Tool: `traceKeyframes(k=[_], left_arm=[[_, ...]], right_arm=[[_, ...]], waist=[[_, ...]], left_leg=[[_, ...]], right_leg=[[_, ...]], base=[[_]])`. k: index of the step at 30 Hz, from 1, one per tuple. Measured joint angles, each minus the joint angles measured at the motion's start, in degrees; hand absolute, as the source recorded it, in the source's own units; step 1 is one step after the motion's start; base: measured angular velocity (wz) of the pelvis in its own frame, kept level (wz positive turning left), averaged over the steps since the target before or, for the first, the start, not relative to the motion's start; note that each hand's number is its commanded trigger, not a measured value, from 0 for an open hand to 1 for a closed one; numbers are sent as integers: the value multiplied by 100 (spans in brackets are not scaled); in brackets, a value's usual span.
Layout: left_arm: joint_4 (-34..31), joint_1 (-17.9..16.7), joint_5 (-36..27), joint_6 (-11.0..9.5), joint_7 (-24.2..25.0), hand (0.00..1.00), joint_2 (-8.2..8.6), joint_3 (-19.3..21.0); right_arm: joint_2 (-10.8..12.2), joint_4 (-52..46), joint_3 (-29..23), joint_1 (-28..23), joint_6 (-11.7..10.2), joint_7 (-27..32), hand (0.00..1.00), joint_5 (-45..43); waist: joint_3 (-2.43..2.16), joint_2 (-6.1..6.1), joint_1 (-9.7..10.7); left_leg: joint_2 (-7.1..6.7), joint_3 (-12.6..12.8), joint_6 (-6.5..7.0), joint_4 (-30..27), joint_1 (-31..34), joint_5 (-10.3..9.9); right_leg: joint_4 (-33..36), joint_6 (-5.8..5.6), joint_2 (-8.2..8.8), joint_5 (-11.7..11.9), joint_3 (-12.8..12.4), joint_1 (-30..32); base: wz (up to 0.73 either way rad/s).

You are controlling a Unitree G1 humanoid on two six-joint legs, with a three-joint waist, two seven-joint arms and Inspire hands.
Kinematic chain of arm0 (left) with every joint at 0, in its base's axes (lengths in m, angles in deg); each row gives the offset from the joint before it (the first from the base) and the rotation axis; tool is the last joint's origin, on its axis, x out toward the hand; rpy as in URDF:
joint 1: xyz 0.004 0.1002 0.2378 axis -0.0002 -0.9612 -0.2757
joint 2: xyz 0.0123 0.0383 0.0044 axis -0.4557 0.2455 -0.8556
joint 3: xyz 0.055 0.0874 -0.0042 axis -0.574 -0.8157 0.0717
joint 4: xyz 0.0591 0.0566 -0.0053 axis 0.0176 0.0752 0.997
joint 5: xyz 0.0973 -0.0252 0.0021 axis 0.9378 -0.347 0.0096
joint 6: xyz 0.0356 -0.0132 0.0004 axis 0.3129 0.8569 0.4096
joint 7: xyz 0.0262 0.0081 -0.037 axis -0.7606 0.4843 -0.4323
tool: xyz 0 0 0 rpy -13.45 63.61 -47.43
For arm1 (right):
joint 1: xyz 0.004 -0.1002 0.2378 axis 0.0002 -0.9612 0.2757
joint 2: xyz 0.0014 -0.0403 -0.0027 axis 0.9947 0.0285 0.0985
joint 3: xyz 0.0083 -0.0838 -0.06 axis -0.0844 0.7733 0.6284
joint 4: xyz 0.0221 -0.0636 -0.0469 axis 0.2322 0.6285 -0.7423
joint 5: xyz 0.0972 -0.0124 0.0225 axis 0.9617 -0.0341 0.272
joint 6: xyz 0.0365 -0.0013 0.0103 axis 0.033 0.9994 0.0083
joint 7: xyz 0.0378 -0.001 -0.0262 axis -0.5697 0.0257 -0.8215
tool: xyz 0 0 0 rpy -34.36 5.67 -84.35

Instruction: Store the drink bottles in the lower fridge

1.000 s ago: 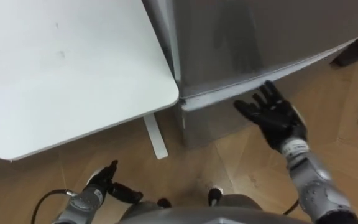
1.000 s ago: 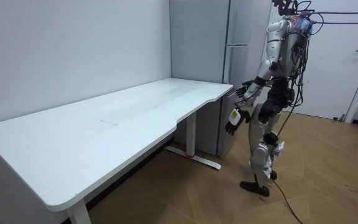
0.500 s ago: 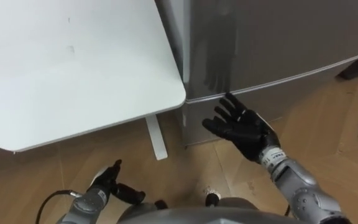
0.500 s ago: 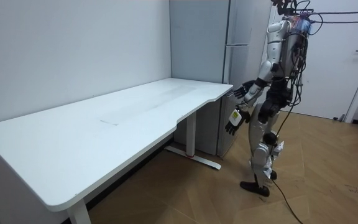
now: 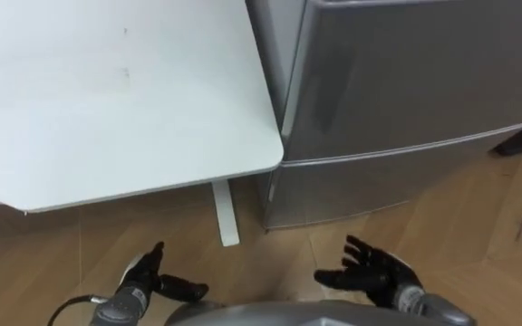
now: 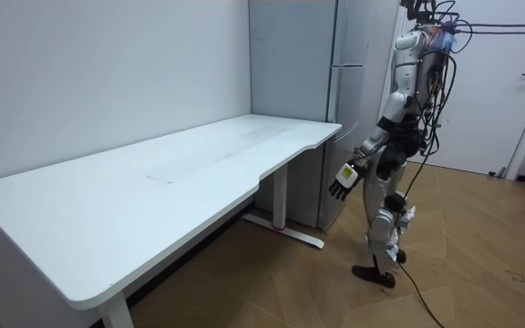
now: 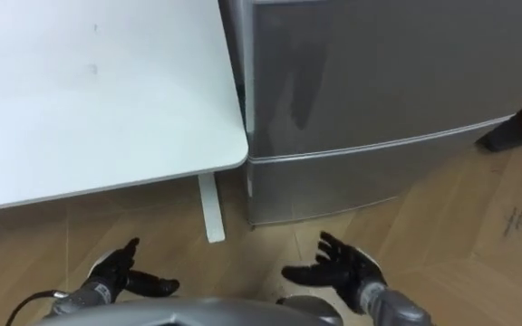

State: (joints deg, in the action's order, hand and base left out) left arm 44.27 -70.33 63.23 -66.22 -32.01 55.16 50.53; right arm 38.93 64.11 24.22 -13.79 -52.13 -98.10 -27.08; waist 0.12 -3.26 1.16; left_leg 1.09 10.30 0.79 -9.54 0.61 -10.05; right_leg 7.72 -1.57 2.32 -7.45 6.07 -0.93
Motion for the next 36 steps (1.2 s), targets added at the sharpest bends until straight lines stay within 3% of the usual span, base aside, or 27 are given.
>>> traceKeyframes(k=[2,9,13,19,25,36], left_arm=[[119,-40,3,9,19,0,58,249],[292,-194,19,32,7,0,167,955],[314,-238,52,272,-26,0,162,1344],[377,-339,180,613,-107,0,99,1383],[412,-509,465,861,-157,0,106,1352],[402,-526,1381,989,-270,0,202,1346]], right_arm=[[143,334,-320,22,25,-3,0,11],[231,904,-791,171,244,13,0,-42],[249,1122,-1167,217,415,-10,0,-39],[248,1302,-1440,237,545,54,0,-28],[250,1506,-1534,347,658,219,0,1],[296,1583,-1407,417,663,405,0,25]], waist=[[1,-8,4],[4,6,-65],[3,30,-47],[-17,75,-2],[-3,63,-10],[9,-51,-17]], left_leg=[[-22,-74,-9,-5,-72,-6],[-103,-299,11,4,-275,-29],[-119,-420,12,-28,-274,-36],[-161,-563,10,-71,-334,-38],[-174,-619,11,-98,-336,-38],[-190,-725,16,-156,-298,-42]], right_leg=[[-3,15,16,-62,64,-99],[3,-23,84,-166,239,-374],[-2,-27,94,-176,342,-467],[-12,-34,123,-244,437,-572],[-10,-36,137,-250,513,-614],[-11,-39,140,-277,563,-647]], base=[[17],[19],[13],[14],[6],[4]])
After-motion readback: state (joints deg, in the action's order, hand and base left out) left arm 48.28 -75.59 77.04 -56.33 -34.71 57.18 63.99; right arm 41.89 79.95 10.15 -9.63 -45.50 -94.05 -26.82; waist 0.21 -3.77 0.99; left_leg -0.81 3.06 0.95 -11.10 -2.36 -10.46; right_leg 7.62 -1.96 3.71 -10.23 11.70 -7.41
